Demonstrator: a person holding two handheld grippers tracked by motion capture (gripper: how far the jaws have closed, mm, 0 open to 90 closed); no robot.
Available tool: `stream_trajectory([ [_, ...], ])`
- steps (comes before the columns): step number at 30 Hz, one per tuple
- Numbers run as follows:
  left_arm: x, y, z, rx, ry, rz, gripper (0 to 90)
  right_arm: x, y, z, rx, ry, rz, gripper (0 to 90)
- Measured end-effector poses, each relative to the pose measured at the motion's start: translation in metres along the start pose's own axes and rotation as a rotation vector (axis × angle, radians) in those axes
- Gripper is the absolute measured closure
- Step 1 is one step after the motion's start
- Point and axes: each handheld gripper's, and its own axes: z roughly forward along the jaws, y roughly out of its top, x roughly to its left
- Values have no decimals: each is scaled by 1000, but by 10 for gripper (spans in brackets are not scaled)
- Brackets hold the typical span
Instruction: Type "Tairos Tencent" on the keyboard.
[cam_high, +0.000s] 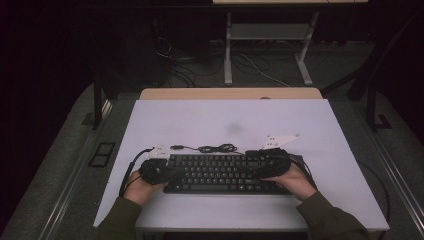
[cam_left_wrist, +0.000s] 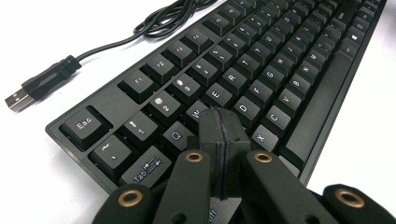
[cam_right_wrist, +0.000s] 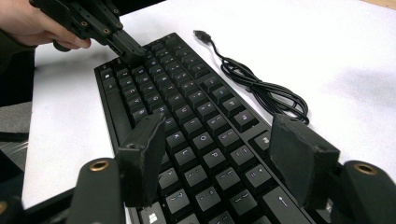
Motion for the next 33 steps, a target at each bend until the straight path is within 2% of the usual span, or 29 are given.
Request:
stream_trajectory([
  [16,1,-1,2,18,-8,3,893,0,0,0,-1,-2,0,356],
  [23,-3,5,-3,-19,-7,5,893,-1,0,0,-1,-1,1,356],
  [26,-4,6,-3,-20,-7,11,892,-1,0,1,1,0,-1,356],
  [30,-3,7,-4,-36,-8,2,890,-1,0,1,3,0,-1,355],
  [32,-4,8,-4,-43,-1,5,824,-1,0,1,4,-1,-1,355],
  [33,-5,9,-4,-47,2,5,824,-1,0,1,4,-1,-1,355],
])
